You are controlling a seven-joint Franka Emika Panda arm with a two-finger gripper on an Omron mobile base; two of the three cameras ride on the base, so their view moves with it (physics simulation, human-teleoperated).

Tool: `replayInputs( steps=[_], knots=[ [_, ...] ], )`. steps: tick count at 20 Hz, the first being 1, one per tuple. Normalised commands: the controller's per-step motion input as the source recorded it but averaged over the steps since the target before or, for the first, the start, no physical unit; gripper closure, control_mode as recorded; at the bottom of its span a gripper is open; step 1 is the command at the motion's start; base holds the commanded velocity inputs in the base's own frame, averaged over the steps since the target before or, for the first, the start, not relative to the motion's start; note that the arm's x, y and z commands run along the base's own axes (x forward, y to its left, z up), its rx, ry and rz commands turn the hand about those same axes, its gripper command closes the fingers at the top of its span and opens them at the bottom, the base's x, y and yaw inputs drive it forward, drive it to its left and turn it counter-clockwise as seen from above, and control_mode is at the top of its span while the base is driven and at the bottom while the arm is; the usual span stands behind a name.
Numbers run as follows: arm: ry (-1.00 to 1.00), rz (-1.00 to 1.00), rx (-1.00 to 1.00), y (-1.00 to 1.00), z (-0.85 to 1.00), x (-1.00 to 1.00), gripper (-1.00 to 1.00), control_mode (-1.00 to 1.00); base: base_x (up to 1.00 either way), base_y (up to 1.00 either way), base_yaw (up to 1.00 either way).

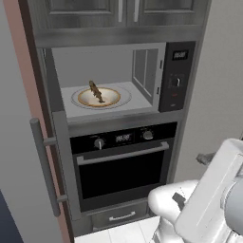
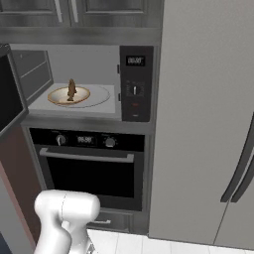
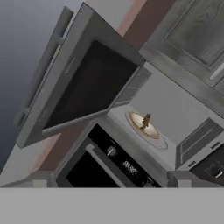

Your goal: Remove the kiwi from the bowl and place it on the small plate. Then place the bowl with only the fish in the microwave, close the door, and press the start button to microwave the fish.

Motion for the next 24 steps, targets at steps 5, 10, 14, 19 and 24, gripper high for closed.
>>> replayInputs(
  steps=[5,10,14,19,24],
  knots=[
    [-0.15,0.0,-0.35,1.0,-0.29,-0.29,-1.0,-1.0,0.0,0.0,0.0],
    [-0.1,0.02,-0.32,1.0,-0.59,0.0,-1.0,-1.0,0.0,0.0,0.0],
    [-0.01,0.05,-0.27,1.0,-0.77,0.21,-1.0,-1.0,0.0,0.0,0.0],
    [0.0,0.04,-0.24,1.0,-0.96,0.74,-1.0,-1.0,0.0,0.0,0.0],
    [0.15,0.16,-0.19,0.85,-0.74,1.0,-1.0,-1.0,0.0,0.0,0.0]
  ],
)
